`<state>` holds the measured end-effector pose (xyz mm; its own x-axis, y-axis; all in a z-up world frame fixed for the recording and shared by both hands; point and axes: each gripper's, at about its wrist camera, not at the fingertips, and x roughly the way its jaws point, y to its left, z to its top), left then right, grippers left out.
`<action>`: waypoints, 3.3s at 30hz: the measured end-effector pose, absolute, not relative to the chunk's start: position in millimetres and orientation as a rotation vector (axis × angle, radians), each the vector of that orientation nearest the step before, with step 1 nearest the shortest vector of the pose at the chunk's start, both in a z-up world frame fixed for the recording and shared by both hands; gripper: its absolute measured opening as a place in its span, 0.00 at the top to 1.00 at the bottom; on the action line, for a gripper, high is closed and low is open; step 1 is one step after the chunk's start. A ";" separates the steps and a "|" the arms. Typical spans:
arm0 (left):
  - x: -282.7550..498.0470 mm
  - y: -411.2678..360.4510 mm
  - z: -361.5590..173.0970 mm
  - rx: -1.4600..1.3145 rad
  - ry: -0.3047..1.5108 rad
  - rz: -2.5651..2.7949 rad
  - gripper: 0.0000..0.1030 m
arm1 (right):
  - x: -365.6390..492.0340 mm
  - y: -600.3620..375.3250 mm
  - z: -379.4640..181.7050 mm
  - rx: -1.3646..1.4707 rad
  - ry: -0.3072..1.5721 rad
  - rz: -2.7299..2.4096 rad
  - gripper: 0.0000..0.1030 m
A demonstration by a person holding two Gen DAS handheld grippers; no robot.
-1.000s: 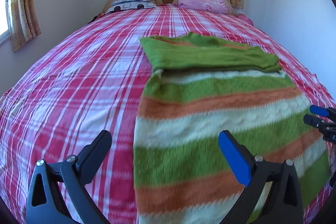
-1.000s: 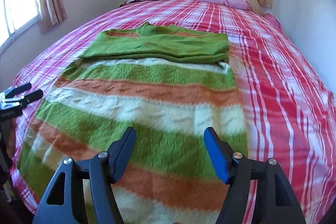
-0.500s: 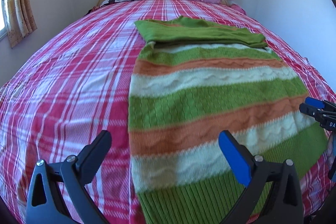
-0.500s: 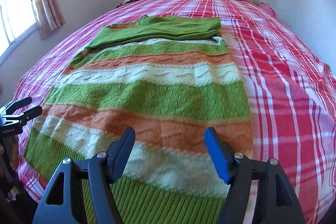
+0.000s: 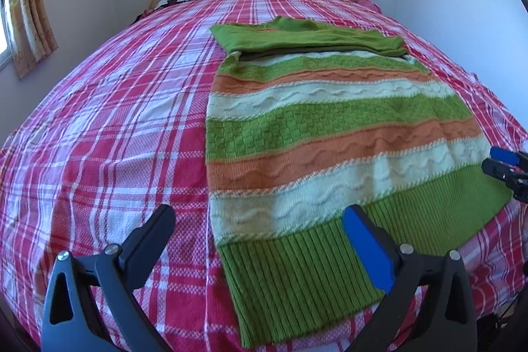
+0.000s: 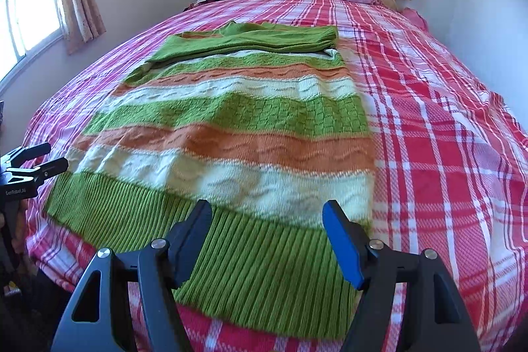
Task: Fold small clothes
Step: 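Move both tools to the ribbed green hem of the sweater, then grasp the ribbed hem with the left tool while the right tool grasps it too, then lift the hem with both tools and fold it over toward the collar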
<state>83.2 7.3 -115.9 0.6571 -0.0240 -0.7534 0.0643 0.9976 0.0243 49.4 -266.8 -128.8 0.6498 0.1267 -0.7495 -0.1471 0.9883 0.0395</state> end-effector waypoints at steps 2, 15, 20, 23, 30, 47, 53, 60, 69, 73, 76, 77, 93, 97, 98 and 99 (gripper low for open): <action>80.5 8.2 -115.6 0.047 0.854 -0.055 0.00 | 44.2 -267.2 -128.2 -0.023 0.846 0.153 0.32; 54.1 25.8 -131.0 -0.091 0.928 -0.090 0.10 | 21.7 -279.3 -135.5 -0.009 0.847 0.132 0.32; 48.0 27.8 -138.4 -0.166 0.954 -0.119 0.34 | 15.6 -291.5 -138.7 0.023 0.846 0.123 0.32; 47.3 26.8 -141.6 -0.195 0.969 -0.141 0.40 | 11.9 -295.8 -138.3 0.029 0.842 0.117 0.32; 44.6 30.3 -140.5 -0.181 0.941 -0.126 0.84 | 5.1 -313.6 -136.1 0.071 0.823 0.085 0.32; 46.5 30.7 -147.8 -0.212 0.911 -0.183 0.57 | 1.8 -316.5 -143.3 0.150 0.831 0.149 0.55; 45.1 37.3 -135.6 -0.231 0.873 -0.248 0.91 | 1.0 -330.5 -140.1 0.269 0.822 0.223 0.90; 45.7 57.1 -90.7 -0.308 0.725 -0.289 0.91 | -8.6 -340.8 -102.9 0.388 0.641 0.293 0.96; 73.1 59.0 -81.1 -0.354 0.698 -0.313 0.91 | 7.8 -340.5 -84.6 0.423 0.597 0.284 0.97; 81.8 64.7 -64.4 -0.366 0.650 -0.318 0.92 | 13.0 -342.7 -66.5 0.427 0.560 0.288 0.97; 97.8 68.9 -52.0 -0.375 0.621 -0.315 0.92 | 25.3 -344.5 -49.8 0.431 0.523 0.288 0.97; 103.9 69.9 -48.5 -0.373 0.613 -0.311 0.95 | 31.0 -344.5 -44.9 0.430 0.517 0.288 0.97; 236.9 93.3 -27.4 -0.439 0.607 -0.241 0.95 | 194.1 -333.7 18.3 0.387 0.525 0.280 0.97; 279.3 92.5 -23.0 -0.423 0.619 -0.227 0.95 | 239.1 -336.6 23.1 0.377 0.541 0.257 0.97; 290.2 91.3 -22.4 -0.415 0.624 -0.223 0.95 | 248.5 -336.9 24.0 0.376 0.546 0.252 0.97; 298.5 90.4 -22.4 -0.409 0.628 -0.217 0.95 | 261.7 -337.9 24.1 0.373 0.550 0.244 0.97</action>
<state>298.5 90.4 -22.4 0.7904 -0.3179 -0.5236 0.0741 0.8981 -0.4335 261.7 -337.9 24.1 0.8263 0.3228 -0.4616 -0.1263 0.9048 0.4067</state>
